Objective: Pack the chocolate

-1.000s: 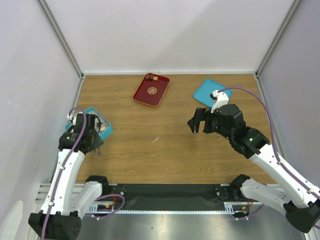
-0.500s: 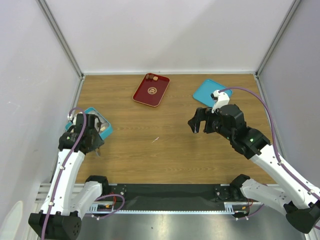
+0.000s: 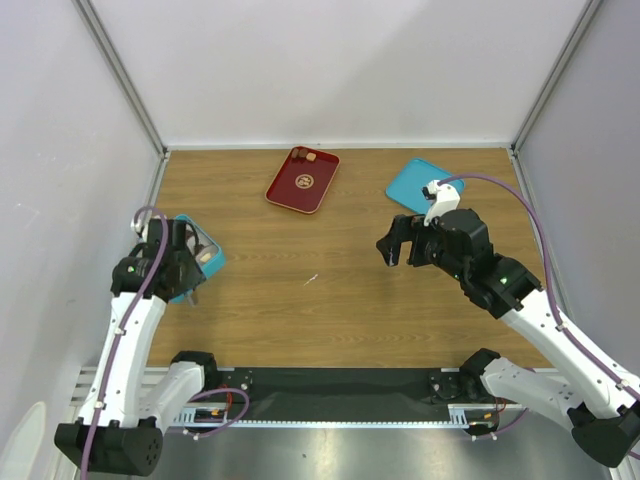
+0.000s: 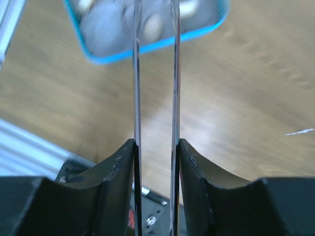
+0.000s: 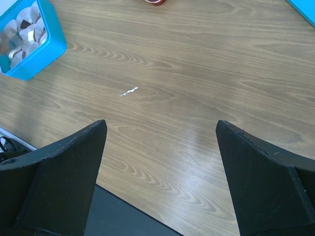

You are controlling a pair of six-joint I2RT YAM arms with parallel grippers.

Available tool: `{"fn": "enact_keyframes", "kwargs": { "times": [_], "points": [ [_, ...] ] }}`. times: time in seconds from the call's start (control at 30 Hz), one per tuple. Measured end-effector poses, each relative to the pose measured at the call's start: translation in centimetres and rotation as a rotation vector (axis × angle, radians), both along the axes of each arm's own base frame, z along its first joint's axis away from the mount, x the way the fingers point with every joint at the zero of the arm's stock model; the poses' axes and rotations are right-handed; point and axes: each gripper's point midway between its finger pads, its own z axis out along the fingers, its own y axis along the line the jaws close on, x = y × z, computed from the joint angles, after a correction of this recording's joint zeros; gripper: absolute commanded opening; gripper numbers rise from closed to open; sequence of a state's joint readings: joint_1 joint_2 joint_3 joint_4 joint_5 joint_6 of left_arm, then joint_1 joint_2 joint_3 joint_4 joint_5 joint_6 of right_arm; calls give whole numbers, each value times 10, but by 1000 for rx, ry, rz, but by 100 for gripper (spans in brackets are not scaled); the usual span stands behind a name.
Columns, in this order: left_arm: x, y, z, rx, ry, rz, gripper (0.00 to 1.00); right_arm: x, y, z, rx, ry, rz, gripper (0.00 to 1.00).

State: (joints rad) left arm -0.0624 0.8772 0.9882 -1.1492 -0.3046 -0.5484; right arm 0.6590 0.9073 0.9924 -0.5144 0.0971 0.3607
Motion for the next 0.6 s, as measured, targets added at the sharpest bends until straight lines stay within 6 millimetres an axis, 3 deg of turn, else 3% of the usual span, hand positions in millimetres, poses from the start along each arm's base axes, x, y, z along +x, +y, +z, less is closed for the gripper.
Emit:
{"fn": "enact_keyframes", "kwargs": {
  "times": [0.1, 0.2, 0.33, 0.47, 0.6],
  "points": [
    [20, -5, 30, -13, -87, -38, 43, 0, -1, 1, 1, -2, -3, 100],
    [55, -17, 63, -44, -198, -102, 41, 2, -4, 1, 2, -2, -14, 100],
    [104, -49, 82, -43, -247, -238, 43, 5, -7, 1, 3, -2, -31, 100],
    [170, -109, 70, -21, -216, -421, 41, 8, -11, 1, -3, -5, -54, 100],
    [233, -162, 35, 5, -190, -559, 42, 11, -14, -2, -16, -4, -77, 100]
  ]
}}
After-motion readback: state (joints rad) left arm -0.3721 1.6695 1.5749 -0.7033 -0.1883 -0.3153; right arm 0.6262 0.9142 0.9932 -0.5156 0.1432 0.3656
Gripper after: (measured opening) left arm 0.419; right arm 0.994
